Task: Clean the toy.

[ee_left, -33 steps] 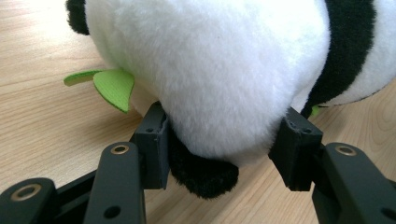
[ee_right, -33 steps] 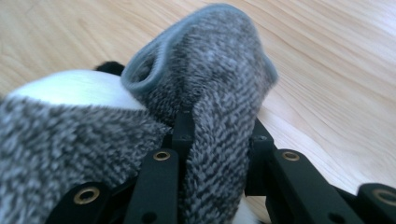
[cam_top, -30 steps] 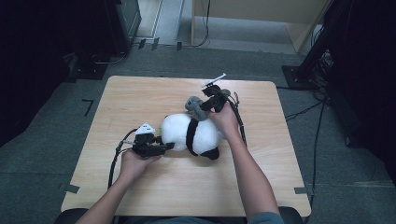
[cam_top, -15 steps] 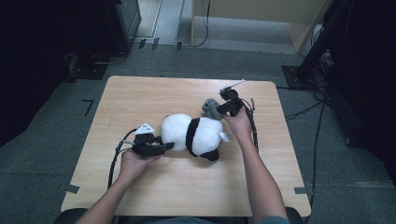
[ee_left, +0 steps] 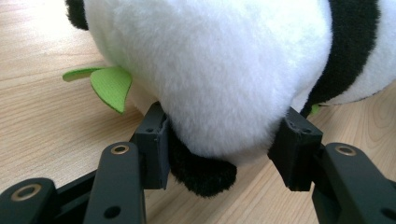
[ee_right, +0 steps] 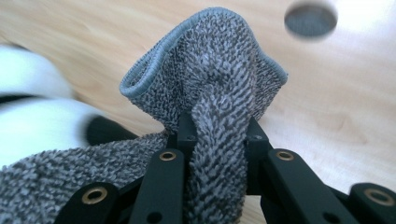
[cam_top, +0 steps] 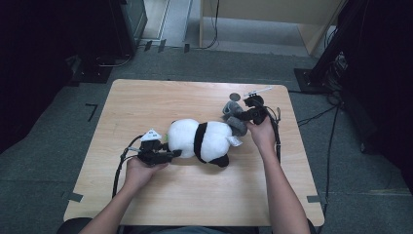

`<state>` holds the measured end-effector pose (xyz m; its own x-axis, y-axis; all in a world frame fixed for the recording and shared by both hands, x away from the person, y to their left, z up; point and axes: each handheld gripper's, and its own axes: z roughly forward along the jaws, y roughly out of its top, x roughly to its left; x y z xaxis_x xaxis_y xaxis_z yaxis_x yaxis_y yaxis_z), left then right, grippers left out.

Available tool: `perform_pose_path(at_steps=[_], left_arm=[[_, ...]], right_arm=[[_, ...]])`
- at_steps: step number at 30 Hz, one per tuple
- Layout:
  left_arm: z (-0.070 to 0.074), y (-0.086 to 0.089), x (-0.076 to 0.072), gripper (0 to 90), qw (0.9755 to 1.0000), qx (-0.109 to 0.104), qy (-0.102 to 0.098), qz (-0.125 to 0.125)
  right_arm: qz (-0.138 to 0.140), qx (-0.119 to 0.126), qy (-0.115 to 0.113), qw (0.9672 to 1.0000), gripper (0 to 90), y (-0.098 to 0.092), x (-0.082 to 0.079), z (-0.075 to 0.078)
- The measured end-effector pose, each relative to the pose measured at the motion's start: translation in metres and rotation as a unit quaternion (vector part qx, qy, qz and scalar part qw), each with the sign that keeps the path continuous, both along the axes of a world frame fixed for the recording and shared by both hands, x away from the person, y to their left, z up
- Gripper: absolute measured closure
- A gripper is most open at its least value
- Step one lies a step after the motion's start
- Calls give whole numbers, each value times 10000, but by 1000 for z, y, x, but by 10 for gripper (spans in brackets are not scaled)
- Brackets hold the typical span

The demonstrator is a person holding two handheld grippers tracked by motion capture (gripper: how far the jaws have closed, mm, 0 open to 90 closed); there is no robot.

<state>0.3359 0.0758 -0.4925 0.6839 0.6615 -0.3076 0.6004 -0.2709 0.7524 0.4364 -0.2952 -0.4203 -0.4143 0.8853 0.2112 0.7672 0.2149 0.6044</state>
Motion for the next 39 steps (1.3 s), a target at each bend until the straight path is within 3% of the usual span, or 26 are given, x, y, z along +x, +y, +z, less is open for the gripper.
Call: perform_pose_path(at_steps=[3,8,12,18,21,23,25,27,29,31,33,35,39], left_arm=[[0,0,0,459,10000,0,-7,0],[0,0,0,459,10000,-1,-22,-2],[0,0,0,458,10000,-17,-30,14],[1,0,0,456,10000,-6,-36,-9],[1,1,0,449,10000,-5,-49,-8],[0,0,0,449,10000,-12,-59,2],[0,0,0,449,10000,-8,-65,2],[0,0,0,449,10000,-12,-60,2],[0,1,0,449,10000,1,-42,-5],[0,1,0,448,10000,4,-20,10],[0,0,0,448,10000,4,-24,15],[0,0,0,447,10000,11,-33,20],[1,-1,0,452,10000,38,-28,-5]], right_arm=[[127,91,-291,9995,760,6,-8,21],[578,164,-666,9960,759,38,-25,55],[1029,212,-859,9908,758,70,-37,73],[1647,584,-933,9802,757,115,-54,85],[1924,770,-886,9743,755,137,-60,82],[2030,829,-835,9721,754,150,-62,74],[2069,863,-780,9714,752,159,-62,64],[2118,893,-581,9715,745,167,-61,46],[2129,655,-402,9740,734,173,-58,26],[2153,553,-451,9739,688,175,-58,14],[2210,483,-603,9722,678,175,-60,11],[2250,195,-751,9713,694,176,-63,12],[2262,-23,-792,9708,716,174,-65,13]])
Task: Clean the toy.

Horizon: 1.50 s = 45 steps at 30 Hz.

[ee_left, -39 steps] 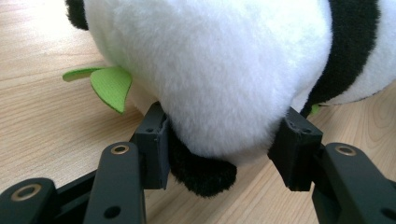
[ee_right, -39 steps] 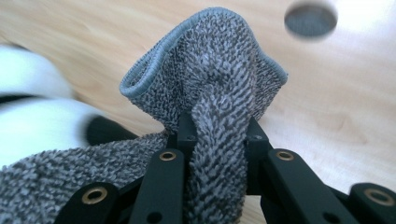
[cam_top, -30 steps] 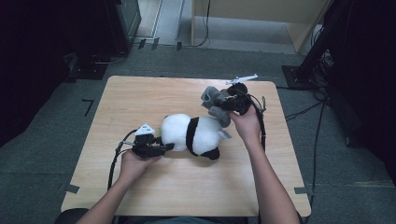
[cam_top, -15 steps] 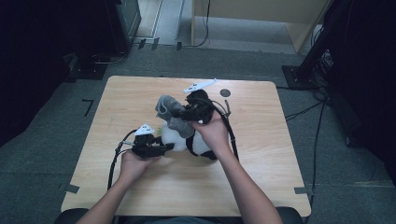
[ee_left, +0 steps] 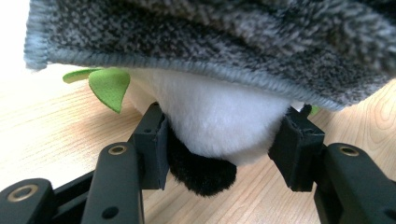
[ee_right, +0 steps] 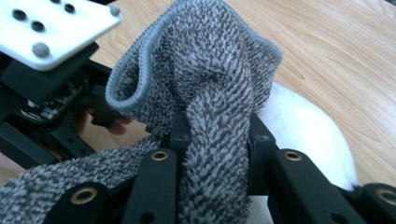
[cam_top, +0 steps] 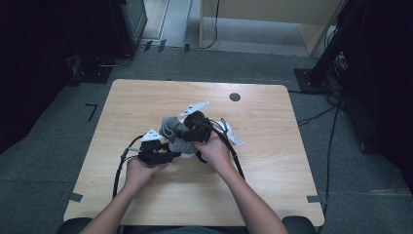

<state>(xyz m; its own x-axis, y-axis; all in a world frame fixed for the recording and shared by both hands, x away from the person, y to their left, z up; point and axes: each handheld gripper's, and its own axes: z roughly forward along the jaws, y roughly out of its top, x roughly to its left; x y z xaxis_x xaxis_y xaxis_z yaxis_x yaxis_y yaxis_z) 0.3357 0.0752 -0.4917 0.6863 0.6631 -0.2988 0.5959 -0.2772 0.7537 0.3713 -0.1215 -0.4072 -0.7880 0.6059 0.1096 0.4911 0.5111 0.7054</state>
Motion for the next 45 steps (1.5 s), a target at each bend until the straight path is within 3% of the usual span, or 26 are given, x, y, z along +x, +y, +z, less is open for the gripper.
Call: perform_pose_path(at_steps=[9,15,28,38,42,45], left_arm=[[0,0,0,463,10000,5,19,-10],[1,-1,0,463,10000,7,-14,-40],[0,-1,0,465,10000,-7,-11,-72],[0,0,0,465,10000,-10,18,-68],[0,0,0,465,10000,26,11,-79],[0,-1,-1,464,9999,61,-13,-88]], right_arm=[[-383,-65,-33,9992,736,-32,0,3],[-718,92,22,9974,734,-64,0,3],[-1052,286,-90,9940,736,-105,-9,14],[-1548,440,-102,9869,739,-148,-18,10],[-1804,309,-61,9831,742,-162,-21,-1],[-1938,676,156,9786,746,-170,-23,-17]])
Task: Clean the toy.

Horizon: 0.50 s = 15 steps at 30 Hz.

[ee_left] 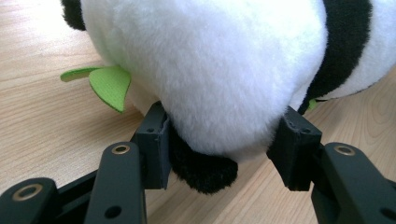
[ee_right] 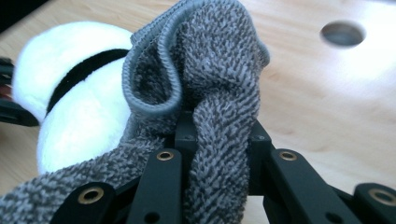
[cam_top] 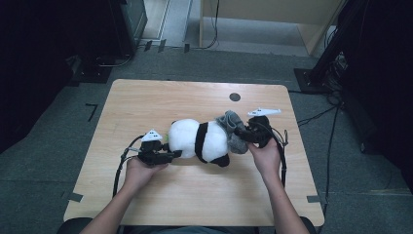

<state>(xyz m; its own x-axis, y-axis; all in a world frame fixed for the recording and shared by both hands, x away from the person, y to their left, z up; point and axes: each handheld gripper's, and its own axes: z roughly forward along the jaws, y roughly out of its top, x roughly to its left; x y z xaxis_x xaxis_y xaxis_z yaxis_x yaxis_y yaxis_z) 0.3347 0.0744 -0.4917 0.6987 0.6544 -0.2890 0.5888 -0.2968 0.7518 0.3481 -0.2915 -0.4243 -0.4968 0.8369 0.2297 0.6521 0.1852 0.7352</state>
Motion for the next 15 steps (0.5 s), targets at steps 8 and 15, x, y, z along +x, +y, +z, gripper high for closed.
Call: perform_pose_path(at_steps=[8,15], left_arm=[[-1,0,0,464,10000,3,38,2],[-2,1,0,461,10000,10,16,-4]], right_arm=[[-163,18,134,9998,752,-3,-7,-29],[-133,521,327,9980,752,-9,-5,-51]])
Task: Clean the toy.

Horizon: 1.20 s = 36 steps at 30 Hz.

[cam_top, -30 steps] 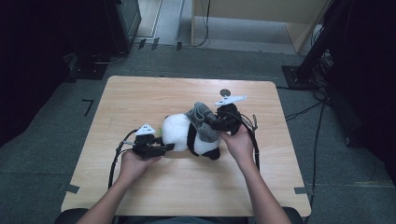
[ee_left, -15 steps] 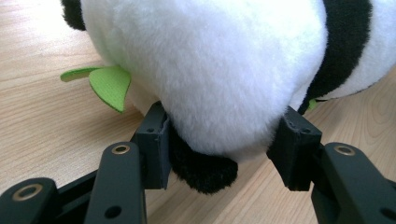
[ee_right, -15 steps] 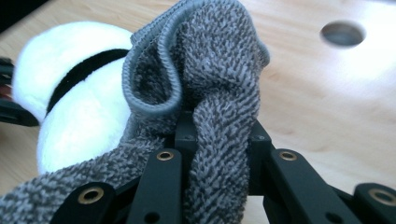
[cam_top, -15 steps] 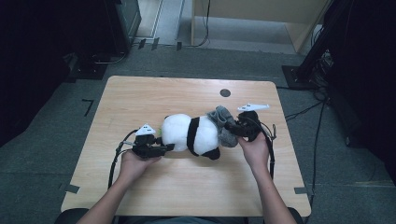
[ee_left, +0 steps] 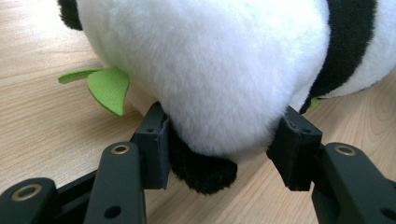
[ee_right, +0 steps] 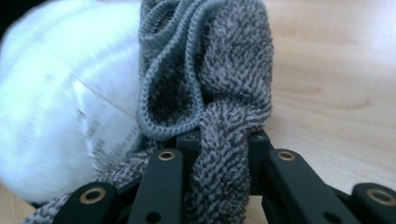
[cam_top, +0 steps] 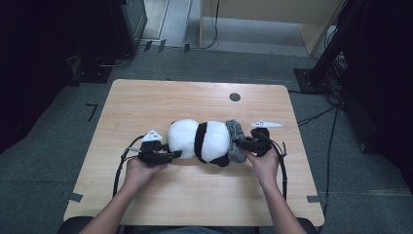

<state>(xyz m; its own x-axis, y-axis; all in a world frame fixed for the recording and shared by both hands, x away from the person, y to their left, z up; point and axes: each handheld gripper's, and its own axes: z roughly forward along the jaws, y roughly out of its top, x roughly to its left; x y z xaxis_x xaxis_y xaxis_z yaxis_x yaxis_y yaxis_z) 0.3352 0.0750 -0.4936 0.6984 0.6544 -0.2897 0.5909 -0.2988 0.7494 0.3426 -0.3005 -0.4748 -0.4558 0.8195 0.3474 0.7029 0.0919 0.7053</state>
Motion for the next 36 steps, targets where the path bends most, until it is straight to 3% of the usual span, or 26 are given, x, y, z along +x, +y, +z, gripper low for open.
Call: perform_pose_path(at_steps=[4,7,9,16,19,26,29,33,36], left_arm=[[0,1,0,461,10000,17,17,-10],[1,1,1,460,10000,2,42,-19],[1,0,1,459,10000,12,48,-31],[1,2,3,454,9999,-49,90,-48],[1,3,3,454,9999,-69,93,-58],[1,3,3,453,9999,-86,103,-52],[1,2,3,453,9999,-111,105,-39],[1,2,2,452,9999,-111,91,-34],[1,2,2,452,9999,-113,73,-22]], right_arm=[[138,-407,215,9988,757,13,0,-11],[191,-440,334,9983,758,15,2,-16],[278,-633,465,9965,758,15,3,-21],[178,-633,555,9963,758,6,4,-16],[58,-587,482,9971,761,-4,4,-9],[-158,-522,38,9985,759,-19,-1,21],[-140,4,-112,9998,759,-24,-2,37],[-47,-33,-385,9992,759,-17,-4,62],[100,-203,-540,9983,758,-5,-4,80]])
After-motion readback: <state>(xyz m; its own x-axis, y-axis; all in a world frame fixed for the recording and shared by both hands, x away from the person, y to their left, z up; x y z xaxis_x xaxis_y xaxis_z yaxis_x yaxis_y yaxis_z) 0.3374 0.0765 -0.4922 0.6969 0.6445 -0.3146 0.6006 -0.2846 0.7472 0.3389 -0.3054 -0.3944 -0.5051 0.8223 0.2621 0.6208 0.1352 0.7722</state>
